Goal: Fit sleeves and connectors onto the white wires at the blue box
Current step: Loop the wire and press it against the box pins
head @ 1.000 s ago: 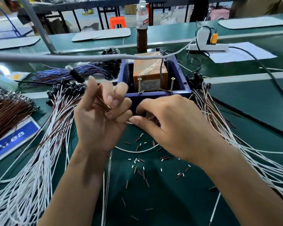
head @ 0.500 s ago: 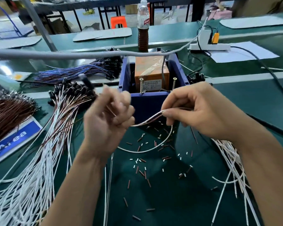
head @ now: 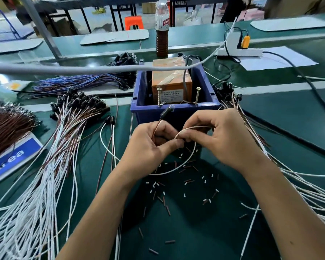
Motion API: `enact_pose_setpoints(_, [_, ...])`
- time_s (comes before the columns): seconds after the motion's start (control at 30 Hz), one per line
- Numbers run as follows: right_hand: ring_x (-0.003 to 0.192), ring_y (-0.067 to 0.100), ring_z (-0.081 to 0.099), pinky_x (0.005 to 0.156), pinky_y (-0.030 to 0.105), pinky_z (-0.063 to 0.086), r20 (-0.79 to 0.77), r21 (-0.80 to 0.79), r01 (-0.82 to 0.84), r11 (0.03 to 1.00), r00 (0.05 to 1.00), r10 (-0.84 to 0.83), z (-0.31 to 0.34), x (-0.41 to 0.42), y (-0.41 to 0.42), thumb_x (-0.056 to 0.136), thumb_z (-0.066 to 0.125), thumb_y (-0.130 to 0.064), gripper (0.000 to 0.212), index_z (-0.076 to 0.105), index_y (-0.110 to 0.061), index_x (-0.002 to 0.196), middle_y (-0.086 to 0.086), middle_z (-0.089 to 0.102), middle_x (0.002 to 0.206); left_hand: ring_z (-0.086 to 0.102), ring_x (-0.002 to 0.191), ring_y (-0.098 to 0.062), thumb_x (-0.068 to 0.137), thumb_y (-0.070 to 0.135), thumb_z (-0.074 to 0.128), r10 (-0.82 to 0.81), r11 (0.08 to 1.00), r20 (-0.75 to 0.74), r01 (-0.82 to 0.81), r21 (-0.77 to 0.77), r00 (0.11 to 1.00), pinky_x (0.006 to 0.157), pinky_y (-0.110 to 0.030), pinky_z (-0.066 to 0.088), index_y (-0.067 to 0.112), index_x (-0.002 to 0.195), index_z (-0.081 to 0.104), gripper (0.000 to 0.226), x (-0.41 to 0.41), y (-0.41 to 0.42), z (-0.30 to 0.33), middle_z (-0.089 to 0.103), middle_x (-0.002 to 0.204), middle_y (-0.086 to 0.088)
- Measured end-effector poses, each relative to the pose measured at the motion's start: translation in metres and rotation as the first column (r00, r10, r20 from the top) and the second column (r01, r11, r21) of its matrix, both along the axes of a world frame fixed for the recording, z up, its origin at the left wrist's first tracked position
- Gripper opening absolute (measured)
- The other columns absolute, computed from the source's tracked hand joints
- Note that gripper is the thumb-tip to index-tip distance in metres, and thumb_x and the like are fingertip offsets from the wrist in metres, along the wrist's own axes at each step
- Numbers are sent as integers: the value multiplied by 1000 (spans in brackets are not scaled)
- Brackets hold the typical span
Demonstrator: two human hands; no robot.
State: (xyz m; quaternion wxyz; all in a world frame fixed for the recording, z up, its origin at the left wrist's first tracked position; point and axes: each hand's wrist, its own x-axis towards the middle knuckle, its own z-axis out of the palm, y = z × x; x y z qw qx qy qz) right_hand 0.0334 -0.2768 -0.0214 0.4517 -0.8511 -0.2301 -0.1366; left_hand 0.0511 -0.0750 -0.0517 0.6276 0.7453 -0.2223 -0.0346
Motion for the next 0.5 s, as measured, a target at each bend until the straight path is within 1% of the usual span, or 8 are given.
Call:
enact_pose_setpoints(0.03, [74, 9, 74, 72, 18, 54, -11, 26, 7, 1000, 1000, -7, -3, 0, -1, 87, 84, -20, 9, 79, -12, 87, -8, 76, 76, 67, 64, -9, 84, 6, 79, 7, 1000, -1, -7, -4, 1000, 59, -18, 48, 9, 83, 71, 8, 0, 1, -1, 76, 79, -11])
enact_pose_setpoints(0.13, [75, 8, 75, 74, 15, 53, -65, 63, -1, 998, 998, 6, -10, 1, -4, 88, 83, -15, 5, 79, -13, 89, -7, 77, 77, 68, 69, -31, 81, 10, 76, 29, 1000, 11, -29, -4, 1000, 66, -42, 54, 11, 82, 71, 6, 0, 0, -3, 74, 80, -16])
enact_pose_setpoints(0.2, [77, 8, 75, 75, 14, 53, -73, 52, -4, 999, 997, 7, -13, 2, -7, 90, 82, -12, 3, 80, -13, 91, -8, 78, 79, 68, 74, -40, 81, 10, 75, 35, 999, 33, -36, 6, 999, 69, -50, 55, 13, 81, 70, 5, 0, -1, -4, 72, 80, -16])
enact_pose_setpoints(0.23, [77, 7, 75, 75, 13, 53, -73, 50, -2, 999, 997, 5, -14, 2, -7, 90, 81, -11, 3, 80, -13, 92, -8, 78, 79, 68, 74, -39, 82, 10, 74, 38, 999, 41, -39, 16, 998, 68, -48, 55, 15, 81, 70, 6, 0, -2, -5, 72, 79, -14])
enact_pose_setpoints(0.33, [72, 6, 73, 71, 11, 51, -79, 44, -5, 999, 997, 8, -16, 3, -8, 91, 80, -12, 4, 80, -15, 89, -8, 77, 75, 64, 63, -19, 82, 14, 75, 50, 996, 50, -53, 78, 998, 60, -32, 51, 19, 80, 71, 7, 3, -1, -7, 71, 74, -3])
enact_pose_setpoints(0.4, [69, 5, 71, 68, 10, 49, -80, 44, -14, 999, 997, 18, -18, 3, -8, 92, 80, -12, 7, 79, -17, 87, -8, 76, 73, 59, 59, -11, 81, 17, 77, 50, 993, 36, -54, 109, 998, 57, -25, 46, 22, 79, 73, 7, 2, 0, -7, 71, 72, 2])
enact_pose_setpoints(0.47, [69, 5, 71, 68, 10, 48, -76, 48, -19, 999, 997, 22, -18, 3, -7, 93, 79, -14, 9, 78, -20, 87, -9, 75, 73, 61, 60, -10, 81, 16, 78, 55, 991, 35, -59, 124, 998, 57, -26, 47, 22, 79, 75, 7, 2, 0, -7, 73, 73, 2])
enact_pose_setpoints(0.5, [68, 5, 71, 68, 10, 48, -75, 53, -21, 998, 997, 24, -19, 3, -7, 93, 79, -14, 10, 78, -21, 86, -9, 75, 73, 64, 62, -12, 81, 16, 78, 60, 990, 34, -63, 123, 998, 57, -29, 48, 22, 78, 76, 7, 2, 0, -7, 74, 73, 1])
